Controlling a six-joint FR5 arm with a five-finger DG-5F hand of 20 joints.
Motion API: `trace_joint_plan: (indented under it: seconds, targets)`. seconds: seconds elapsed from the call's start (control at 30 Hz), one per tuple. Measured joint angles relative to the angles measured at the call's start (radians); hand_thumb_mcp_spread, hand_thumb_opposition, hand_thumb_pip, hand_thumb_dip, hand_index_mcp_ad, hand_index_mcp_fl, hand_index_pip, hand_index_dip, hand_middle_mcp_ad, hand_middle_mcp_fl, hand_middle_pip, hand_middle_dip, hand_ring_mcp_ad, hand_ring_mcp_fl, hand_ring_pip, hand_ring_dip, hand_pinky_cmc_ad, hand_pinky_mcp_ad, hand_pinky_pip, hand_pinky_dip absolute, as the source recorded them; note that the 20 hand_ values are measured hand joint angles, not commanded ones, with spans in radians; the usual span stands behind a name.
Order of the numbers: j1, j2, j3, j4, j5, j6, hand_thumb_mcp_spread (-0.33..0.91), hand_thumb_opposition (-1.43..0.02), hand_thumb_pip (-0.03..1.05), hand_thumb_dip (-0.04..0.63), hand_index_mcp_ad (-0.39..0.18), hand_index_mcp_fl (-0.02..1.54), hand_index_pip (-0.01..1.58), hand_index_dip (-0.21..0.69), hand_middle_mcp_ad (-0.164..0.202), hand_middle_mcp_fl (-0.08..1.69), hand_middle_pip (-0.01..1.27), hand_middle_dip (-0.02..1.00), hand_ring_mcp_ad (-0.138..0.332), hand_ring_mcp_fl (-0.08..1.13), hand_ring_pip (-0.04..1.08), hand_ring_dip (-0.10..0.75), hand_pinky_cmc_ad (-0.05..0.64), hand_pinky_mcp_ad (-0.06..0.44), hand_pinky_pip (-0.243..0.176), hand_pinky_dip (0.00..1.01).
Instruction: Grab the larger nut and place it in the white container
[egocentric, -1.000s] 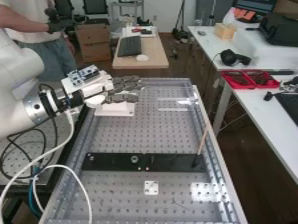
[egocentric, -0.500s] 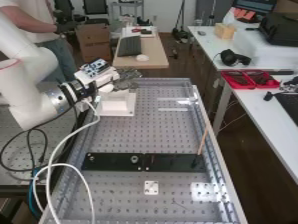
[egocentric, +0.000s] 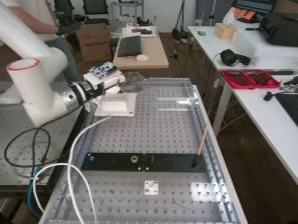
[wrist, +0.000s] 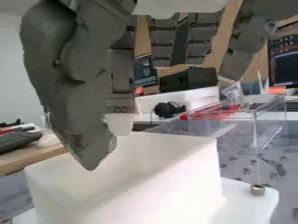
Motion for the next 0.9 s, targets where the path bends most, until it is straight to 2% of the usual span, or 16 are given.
trace_joint_plan:
  seconds: [0.1, 0.27, 0.47, 0.73, 0.9]
  targets:
    - [-0.008, -0.002, 0.007, -0.034, 0.002, -0.021, 0.40, -0.98, 0.66, 0.188, -0.188, 0.19, 1.46, 0.021, 0.070, 0.01, 0.14, 0.20, 0.145, 0.00, 0.13, 0.126, 0.344, 0.300, -0.106, 0.55]
    - [-0.025, 0.003, 0.007, -0.045, -0.005, -0.018, 0.40, -0.95, 0.66, 0.190, -0.194, 0.04, 1.28, -0.056, 0.070, 0.00, 0.14, 0.20, 0.145, 0.00, 0.13, 0.126, 0.349, 0.302, -0.106, 0.56]
    - [-0.061, 0.041, 0.007, -0.042, 0.011, 0.019, 0.38, -0.95, 0.71, 0.188, -0.194, 0.02, 1.18, -0.108, 0.070, 0.00, 0.14, 0.20, 0.145, 0.00, 0.13, 0.126, 0.349, 0.302, -0.106, 0.60]
    - [-0.155, 0.194, 0.016, -0.089, 0.089, 0.090, 0.34, -0.91, 0.69, 0.188, -0.190, 0.02, 0.95, -0.120, 0.070, 0.00, 0.14, 0.20, 0.145, 0.00, 0.13, 0.126, 0.349, 0.304, -0.106, 0.60]
    - [-0.208, 0.293, 0.030, -0.152, 0.160, 0.105, 0.28, -0.88, 0.67, 0.188, -0.190, 0.02, 0.80, -0.120, 0.070, 0.00, 0.14, 0.20, 0.145, 0.00, 0.13, 0.126, 0.347, 0.305, -0.110, 0.65]
